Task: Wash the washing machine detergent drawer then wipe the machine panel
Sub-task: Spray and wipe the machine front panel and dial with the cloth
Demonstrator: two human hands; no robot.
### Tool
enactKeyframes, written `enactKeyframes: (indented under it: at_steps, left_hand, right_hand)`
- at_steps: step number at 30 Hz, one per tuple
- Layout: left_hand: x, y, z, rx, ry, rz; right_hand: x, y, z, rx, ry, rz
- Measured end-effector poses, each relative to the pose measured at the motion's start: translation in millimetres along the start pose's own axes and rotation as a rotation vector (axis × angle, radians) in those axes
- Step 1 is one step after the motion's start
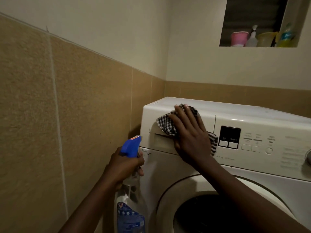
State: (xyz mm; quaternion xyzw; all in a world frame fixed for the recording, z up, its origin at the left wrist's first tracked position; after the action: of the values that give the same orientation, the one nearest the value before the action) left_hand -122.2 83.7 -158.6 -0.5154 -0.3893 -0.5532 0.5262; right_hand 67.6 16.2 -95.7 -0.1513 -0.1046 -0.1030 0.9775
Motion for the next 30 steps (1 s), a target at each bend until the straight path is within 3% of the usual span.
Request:
enactKeyframes:
  at_steps: [9,16,19,22,24,26,30]
  left_hand:
    - [-0.7,1.3,0.7,0.013,-0.025,-0.038]
    - [3.0,3.6,-4.2,-0.056,-0.044,-0.068]
    - [0.2,1.9,-1.6,0.014,-0.031,-0.044]
    - [3.2,7.3,-4.5,-0.092,-0.059,-0.047]
    - [3.1,7.0,-3.8,-0.064,-0.039,-0.026]
    - [1.6,4.8,-3.2,-0.023,-0.025,-0.025]
    - [3.1,3.1,-3.6,-0.025,-0.001,-0.011]
  right_hand:
    - [-30.1,27.7,20.5,-0.122,-0.330,0.047]
    - [32.9,-19.5,-6.2,0.013,0.024,0.021]
    - [47.4,-31.0,-28.0,0.010,0.047,0.004]
    - [54.9,-32.0,-13.7,0.027,0.110,-0.022]
    - [55.2,-30.4,5.4,0.051,0.190,-0.012]
    - [42.1,-22.6,18.6,0.034,0.164,0.012]
    - [-4.9,5.3,20.6,-0.053,-0.073,0.070]
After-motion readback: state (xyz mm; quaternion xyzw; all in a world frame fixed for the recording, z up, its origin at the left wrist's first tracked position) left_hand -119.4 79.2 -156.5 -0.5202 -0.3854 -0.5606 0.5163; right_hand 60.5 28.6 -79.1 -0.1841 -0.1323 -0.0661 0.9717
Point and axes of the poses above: each hand's wrist, its own z-axis towards the middle knuckle, its own y-axis out of the palm, x = y × z, the point moved 4 cm from there along z, towards the middle knuckle, and after that the axes turned 14 degrees about x, right-handed, at the moved point
